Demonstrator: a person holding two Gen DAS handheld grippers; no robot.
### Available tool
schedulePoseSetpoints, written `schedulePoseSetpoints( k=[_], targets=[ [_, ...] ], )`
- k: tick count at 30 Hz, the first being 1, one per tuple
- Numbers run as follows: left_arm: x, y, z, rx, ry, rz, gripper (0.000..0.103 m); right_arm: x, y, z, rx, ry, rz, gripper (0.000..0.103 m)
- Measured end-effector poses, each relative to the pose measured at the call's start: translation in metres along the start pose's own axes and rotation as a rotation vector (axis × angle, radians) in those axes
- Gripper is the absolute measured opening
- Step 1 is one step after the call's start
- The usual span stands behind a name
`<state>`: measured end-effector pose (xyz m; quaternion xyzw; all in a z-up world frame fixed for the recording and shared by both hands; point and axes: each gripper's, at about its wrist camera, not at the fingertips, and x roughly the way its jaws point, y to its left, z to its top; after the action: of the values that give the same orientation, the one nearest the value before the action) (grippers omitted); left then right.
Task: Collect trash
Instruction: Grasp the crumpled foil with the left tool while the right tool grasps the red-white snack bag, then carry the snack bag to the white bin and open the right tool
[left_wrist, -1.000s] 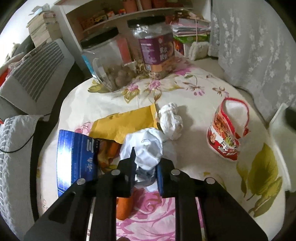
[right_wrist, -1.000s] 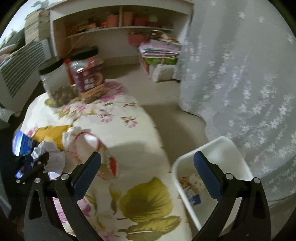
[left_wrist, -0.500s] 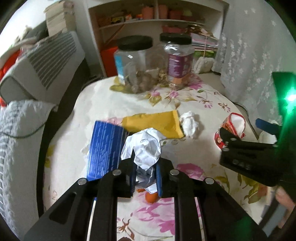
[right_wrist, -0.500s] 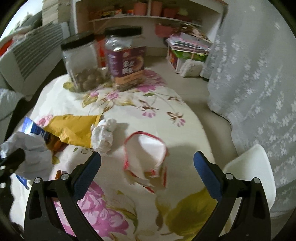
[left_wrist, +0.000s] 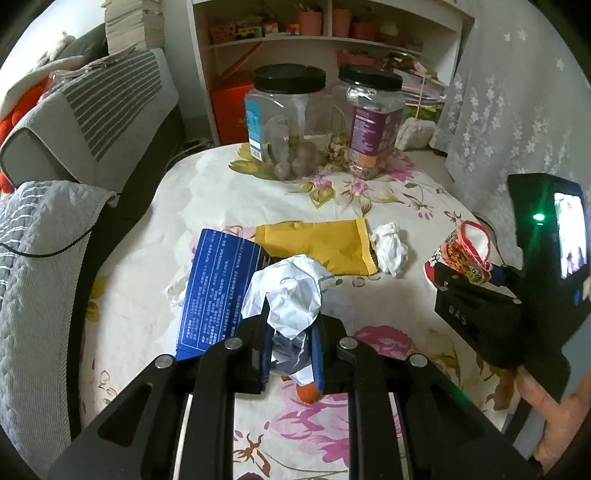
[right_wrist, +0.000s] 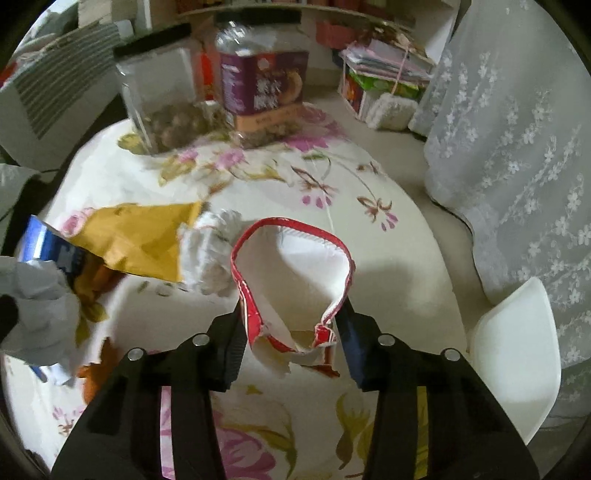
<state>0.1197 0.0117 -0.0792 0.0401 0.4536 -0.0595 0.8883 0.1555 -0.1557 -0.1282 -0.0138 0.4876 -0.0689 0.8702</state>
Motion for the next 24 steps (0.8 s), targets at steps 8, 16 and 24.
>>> schedulePoseSetpoints(
  k=[8,16,24],
  targets=[
    [-0.015,0.0,0.005,-0.016,-0.051,0.022,0.017,-0.046,0.006,0.004,-0.012,-0.116,0.038,0.043],
    [-0.028,-0.007,0.006,-0.016,-0.092,0.032,0.017,-0.067,-0.001,-0.001,-0.022,-0.171,0.023,0.043],
    [-0.039,-0.019,0.005,-0.008,-0.111,0.026,0.017,-0.082,-0.012,-0.008,-0.013,-0.202,0.021,0.044]
  ],
)
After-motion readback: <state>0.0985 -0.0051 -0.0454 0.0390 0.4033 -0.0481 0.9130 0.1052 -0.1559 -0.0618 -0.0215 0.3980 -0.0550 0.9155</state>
